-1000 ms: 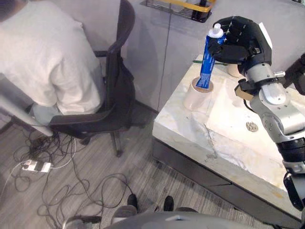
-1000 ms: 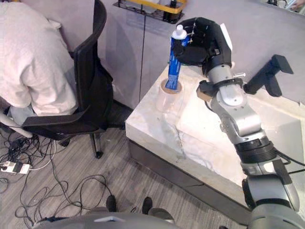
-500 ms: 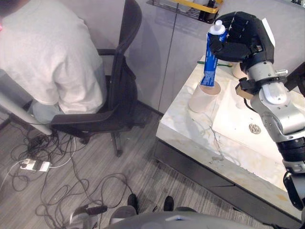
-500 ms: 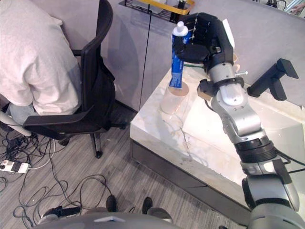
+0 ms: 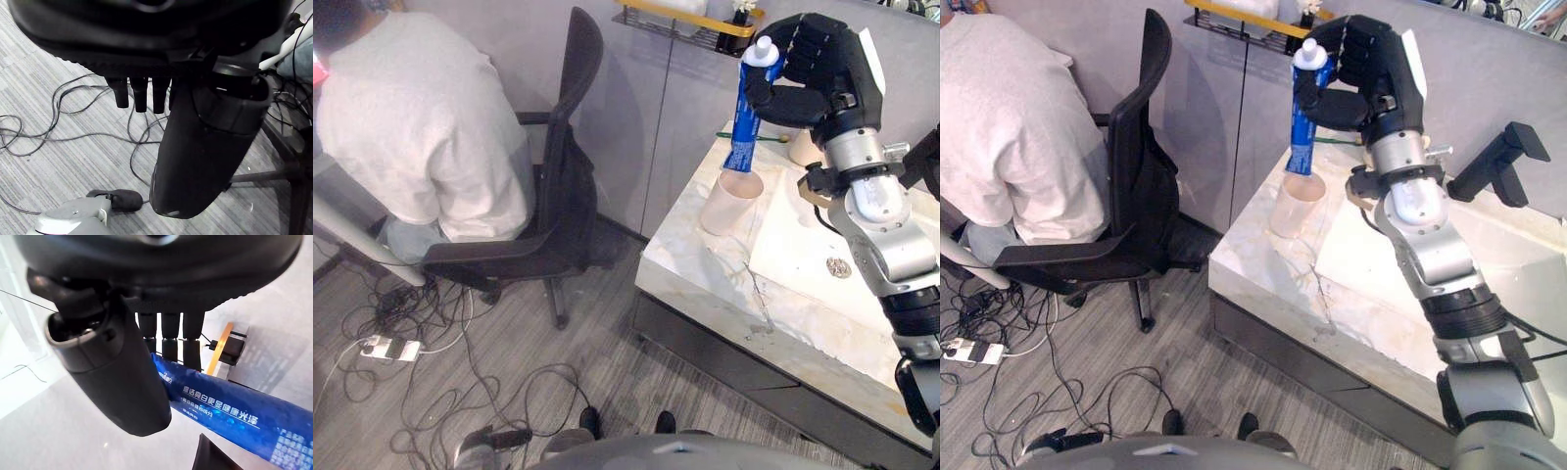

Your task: Organize the bathroom.

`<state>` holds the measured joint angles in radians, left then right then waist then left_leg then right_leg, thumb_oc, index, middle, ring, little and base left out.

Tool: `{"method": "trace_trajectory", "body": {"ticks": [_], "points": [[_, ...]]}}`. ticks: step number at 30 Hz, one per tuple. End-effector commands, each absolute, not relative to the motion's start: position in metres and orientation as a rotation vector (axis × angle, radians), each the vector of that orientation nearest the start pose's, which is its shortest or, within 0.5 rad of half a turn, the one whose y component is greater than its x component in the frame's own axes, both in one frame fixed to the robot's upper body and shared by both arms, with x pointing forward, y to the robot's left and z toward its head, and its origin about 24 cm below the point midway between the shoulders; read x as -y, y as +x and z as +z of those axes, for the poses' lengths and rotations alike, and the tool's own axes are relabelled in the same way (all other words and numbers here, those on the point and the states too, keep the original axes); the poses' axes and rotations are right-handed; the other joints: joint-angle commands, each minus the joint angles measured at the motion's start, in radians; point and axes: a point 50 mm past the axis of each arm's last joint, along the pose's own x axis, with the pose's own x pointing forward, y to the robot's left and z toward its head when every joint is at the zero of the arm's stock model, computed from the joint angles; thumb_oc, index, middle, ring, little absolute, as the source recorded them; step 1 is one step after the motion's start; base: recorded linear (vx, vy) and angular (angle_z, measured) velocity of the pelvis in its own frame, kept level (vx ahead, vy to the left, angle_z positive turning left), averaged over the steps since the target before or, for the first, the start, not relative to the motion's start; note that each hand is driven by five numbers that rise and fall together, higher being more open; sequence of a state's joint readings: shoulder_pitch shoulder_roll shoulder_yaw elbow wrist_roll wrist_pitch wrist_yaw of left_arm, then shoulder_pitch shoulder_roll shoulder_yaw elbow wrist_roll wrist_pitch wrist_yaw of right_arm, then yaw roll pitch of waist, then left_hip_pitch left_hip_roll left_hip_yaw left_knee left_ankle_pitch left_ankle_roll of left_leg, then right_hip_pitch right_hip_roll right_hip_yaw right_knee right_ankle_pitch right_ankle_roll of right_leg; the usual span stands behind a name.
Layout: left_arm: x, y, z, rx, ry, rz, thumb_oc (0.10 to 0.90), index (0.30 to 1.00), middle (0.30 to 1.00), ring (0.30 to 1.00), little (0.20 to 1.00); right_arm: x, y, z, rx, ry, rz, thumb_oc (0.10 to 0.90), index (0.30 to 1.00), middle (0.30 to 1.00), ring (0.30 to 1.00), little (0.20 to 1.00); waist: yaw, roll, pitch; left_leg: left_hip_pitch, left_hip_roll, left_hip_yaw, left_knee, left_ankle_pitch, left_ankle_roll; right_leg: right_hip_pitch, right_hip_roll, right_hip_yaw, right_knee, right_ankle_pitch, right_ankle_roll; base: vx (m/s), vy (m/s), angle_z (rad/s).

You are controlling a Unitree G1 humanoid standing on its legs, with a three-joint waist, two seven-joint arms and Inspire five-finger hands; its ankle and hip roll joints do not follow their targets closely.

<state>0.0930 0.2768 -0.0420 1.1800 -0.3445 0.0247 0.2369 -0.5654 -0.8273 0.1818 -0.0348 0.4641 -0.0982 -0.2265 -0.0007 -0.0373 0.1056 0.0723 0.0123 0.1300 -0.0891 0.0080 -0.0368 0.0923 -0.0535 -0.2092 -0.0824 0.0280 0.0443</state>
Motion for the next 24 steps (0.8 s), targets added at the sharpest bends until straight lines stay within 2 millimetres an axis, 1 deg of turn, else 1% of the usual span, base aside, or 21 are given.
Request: {"method": "trace_trajectory", "body": {"ticks": [1,2,7,8,11,18,22,24], "points": [[-0.288,0.038,-0.152,-1.302,0.249,0.558,0.800,0.900,0.900,0.900,0.900,0.221,0.290,0.315,0.974,-0.246,-0.056,0.400,0.300,0.300,0.300,0.300,0.044,-0.016,-0.085,0.007,-0.039,-0.020,0.002,-0.035,0.017,-0.020,-0.005,-0.022,0.064,-0.050,0.090,0.04,-0.006,0.01],[-0.289,0.035,-0.153,-1.308,0.255,0.553,0.800,0.900,0.900,0.900,0.900,0.222,0.290,0.314,0.968,-0.237,-0.049,0.400,0.300,0.300,0.300,0.300,0.043,-0.015,-0.083,0.006,-0.040,-0.017,0.002,-0.036,0.019,-0.023,-0.005,-0.022,0.066,-0.052,0.089,0.04,-0.006,0.01],[-0.289,0.034,-0.153,-1.309,0.250,0.558,0.800,0.900,0.900,0.900,0.900,0.221,0.289,0.308,0.960,-0.244,-0.041,0.400,0.300,0.300,0.300,0.300,0.041,-0.012,-0.078,0.010,-0.040,-0.015,0.002,-0.038,0.022,-0.025,-0.005,-0.020,0.077,-0.058,0.088,0.02,-0.007,0.00],[-0.290,0.033,-0.152,-1.311,0.254,0.562,0.800,0.900,0.900,0.900,0.900,0.222,0.291,0.303,0.941,-0.241,-0.044,0.400,0.300,0.300,0.300,0.300,0.040,-0.011,-0.075,0.014,-0.040,-0.013,0.002,-0.041,0.023,-0.024,-0.007,-0.021,0.080,-0.060,0.089,0.05,-0.024,0.02],[-0.291,0.029,-0.152,-1.316,0.259,0.565,0.800,0.900,0.900,0.900,0.900,0.224,0.292,0.297,0.925,-0.235,-0.051,0.400,0.300,0.300,0.300,0.300,0.039,-0.008,-0.073,0.016,-0.039,-0.007,0.002,-0.043,0.024,-0.025,-0.007,-0.020,0.080,-0.060,0.090,0.05,-0.022,0.01],[-0.292,0.027,-0.152,-1.318,0.269,0.557,0.800,0.900,0.900,0.900,0.900,0.228,0.288,0.294,0.927,-0.240,-0.066,0.400,0.300,0.300,0.300,0.300,0.032,-0.005,-0.068,0.020,-0.039,-0.004,0.002,-0.049,0.029,-0.028,-0.006,-0.017,0.090,-0.068,0.089,0.01,-0.013,0.00],[-0.292,0.022,-0.152,-1.331,0.274,0.558,0.800,0.900,0.900,0.900,0.900,0.231,0.285,0.298,0.955,-0.223,-0.086,0.400,0.300,0.300,0.300,0.300,0.030,-0.005,-0.071,0.023,-0.037,0.002,0.002,-0.050,0.027,-0.024,-0.004,-0.017,0.085,-0.068,0.089,0.01,-0.008,0.00],[-0.292,0.023,-0.152,-1.328,0.275,0.557,0.800,0.900,0.900,0.900,0.900,0.230,0.282,0.301,0.975,-0.219,-0.085,0.400,0.300,0.300,0.300,0.300,0.029,-0.004,-0.070,0.022,-0.036,0.003,0.002,-0.050,0.027,-0.025,-0.003,-0.016,0.088,-0.070,0.088,0.00,0.000,0.00]]}}
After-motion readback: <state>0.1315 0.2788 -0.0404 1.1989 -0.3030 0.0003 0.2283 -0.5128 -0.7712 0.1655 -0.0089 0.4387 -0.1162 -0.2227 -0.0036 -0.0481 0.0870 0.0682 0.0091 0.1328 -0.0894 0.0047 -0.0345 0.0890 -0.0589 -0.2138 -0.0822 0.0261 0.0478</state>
